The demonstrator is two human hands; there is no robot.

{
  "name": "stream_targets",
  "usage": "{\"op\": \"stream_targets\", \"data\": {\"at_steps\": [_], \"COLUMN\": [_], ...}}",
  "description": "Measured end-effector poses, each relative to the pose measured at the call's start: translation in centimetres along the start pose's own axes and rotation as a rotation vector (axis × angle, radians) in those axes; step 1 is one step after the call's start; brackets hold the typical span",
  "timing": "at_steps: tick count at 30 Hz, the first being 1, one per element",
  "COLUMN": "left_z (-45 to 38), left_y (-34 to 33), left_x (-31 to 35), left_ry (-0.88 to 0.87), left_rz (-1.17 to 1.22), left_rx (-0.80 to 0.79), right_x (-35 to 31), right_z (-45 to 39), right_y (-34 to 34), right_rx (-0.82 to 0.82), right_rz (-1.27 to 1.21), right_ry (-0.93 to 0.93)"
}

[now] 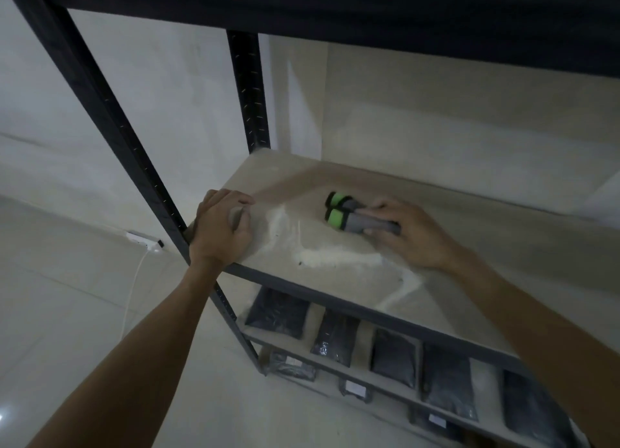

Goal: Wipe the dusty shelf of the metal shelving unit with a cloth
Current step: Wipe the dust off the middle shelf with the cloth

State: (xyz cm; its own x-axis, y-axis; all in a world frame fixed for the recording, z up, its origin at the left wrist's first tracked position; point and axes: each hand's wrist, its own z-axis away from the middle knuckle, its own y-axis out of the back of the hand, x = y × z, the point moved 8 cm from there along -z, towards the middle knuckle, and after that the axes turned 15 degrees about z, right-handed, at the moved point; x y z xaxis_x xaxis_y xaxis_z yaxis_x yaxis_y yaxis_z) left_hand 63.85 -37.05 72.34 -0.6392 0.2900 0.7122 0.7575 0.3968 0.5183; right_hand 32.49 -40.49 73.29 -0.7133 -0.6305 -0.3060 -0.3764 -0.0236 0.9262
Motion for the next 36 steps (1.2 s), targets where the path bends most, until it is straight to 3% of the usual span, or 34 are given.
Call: {"op": "stream_targets", "data": {"at_steps": [4, 8, 10, 12, 17, 23, 28, 31, 34, 36], "left_z": [0.0, 0.1, 0.1, 0.2, 0.1, 0.2, 0.2, 0.2, 0.1, 0.1], "left_y": [0.0, 0.1, 0.1, 0.1, 0.0, 0.0, 0.0, 0.1, 0.0, 0.1], "left_x": [0.3, 0.6, 0.7, 0.6, 0.5, 0.6, 0.8, 0.8, 0.6, 0.4], "left_ry": [-0.022, -0.034, -0.033, -0.024, -0.030, 0.009, 0.012, -0.007, -0.005, 0.008], "left_rz": [-0.018, -0.001, 0.008, 0.015, 0.014, 0.009, 0.006, 0.022, 0.032, 0.039], "left_rx": [-0.013, -0.011, -0.004, -0.001, -0.022, -0.037, -0.045, -0.033, -0.029, -0.030], "right_x": [-3.1, 4.5, 8.9, 10.2, 3.5, -5.3, 4.4, 11.0, 11.2, 8.7], "right_z": [3.4, 2.4, 2.5, 3.4, 7.1, 9.7, 9.8, 11.4, 12.9, 12.6], "right_y": [1.1, 5.5, 5.7, 4.2, 2.2, 1.5, 8.3, 9.4, 6.5, 4.7], "right_rx": [-0.025, 0.189, 0.153, 0.106, 0.106, 0.078, 0.225, 0.119, 0.065, 0.088], "right_rz": [-0.079, 0.152, 0.257, 0.297, 0.298, 0.123, 0.328, 0.410, 0.385, 0.374], "right_ry": [0.103, -0.194, -0.381, -0.449, -0.427, -0.223, -0.433, -0.669, -0.776, -0.738]}}
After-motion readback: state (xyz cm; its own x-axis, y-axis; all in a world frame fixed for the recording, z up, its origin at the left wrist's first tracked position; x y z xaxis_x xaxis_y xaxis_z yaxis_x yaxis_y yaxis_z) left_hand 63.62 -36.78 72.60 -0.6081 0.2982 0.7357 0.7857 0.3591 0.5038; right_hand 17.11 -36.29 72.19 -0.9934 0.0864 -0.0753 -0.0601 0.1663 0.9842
